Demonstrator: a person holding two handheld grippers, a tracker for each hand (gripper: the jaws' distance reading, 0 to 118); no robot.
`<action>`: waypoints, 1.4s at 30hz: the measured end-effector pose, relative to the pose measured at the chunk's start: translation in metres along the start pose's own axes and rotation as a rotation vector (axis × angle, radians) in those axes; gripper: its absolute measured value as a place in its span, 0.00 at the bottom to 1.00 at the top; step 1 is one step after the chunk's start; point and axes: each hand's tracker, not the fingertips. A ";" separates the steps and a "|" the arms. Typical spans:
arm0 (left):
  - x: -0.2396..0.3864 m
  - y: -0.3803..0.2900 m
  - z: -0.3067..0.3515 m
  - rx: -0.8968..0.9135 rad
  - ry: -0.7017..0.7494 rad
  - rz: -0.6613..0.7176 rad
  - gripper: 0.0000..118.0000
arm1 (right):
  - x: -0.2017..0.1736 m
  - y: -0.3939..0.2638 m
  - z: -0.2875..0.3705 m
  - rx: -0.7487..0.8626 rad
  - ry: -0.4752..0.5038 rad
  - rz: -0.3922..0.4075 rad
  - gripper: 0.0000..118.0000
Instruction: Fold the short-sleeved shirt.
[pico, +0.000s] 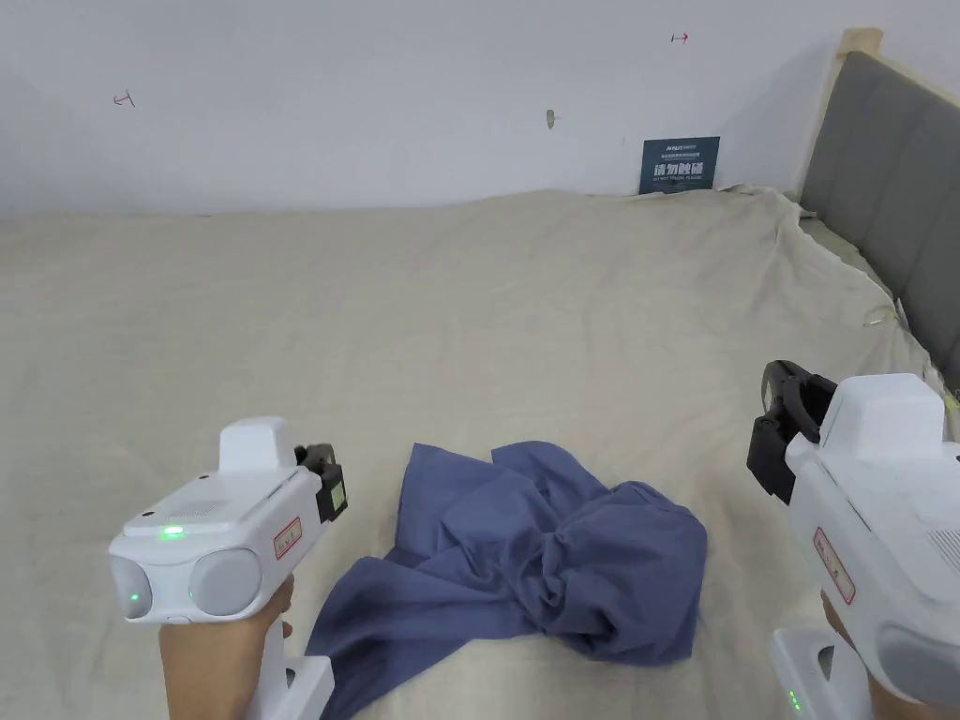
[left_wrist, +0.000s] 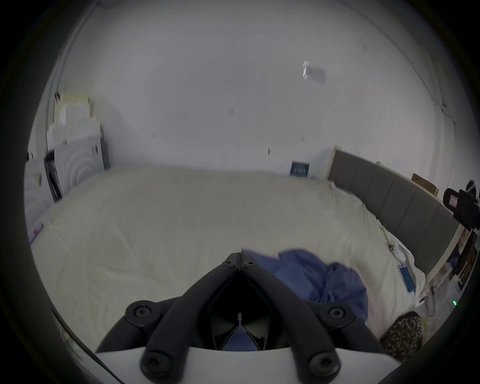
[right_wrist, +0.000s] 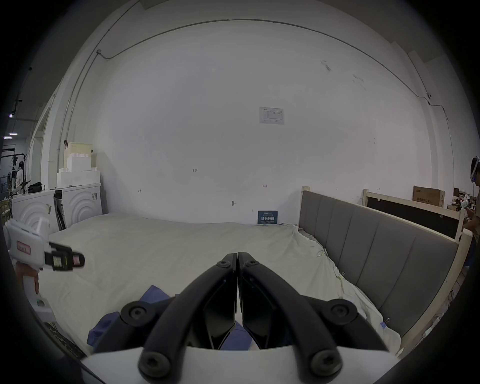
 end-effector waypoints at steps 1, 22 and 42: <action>-0.003 -0.006 -0.007 -0.064 -0.005 0.029 0.00 | 0.000 -0.001 -0.001 -0.005 0.000 0.001 0.00; -0.029 -0.125 -0.067 -0.541 0.122 0.138 0.79 | -0.001 -0.029 -0.016 -0.105 0.020 0.004 0.00; -0.021 -0.102 -0.047 -0.401 0.006 0.143 0.04 | 0.004 -0.047 -0.068 -0.277 0.026 0.002 0.00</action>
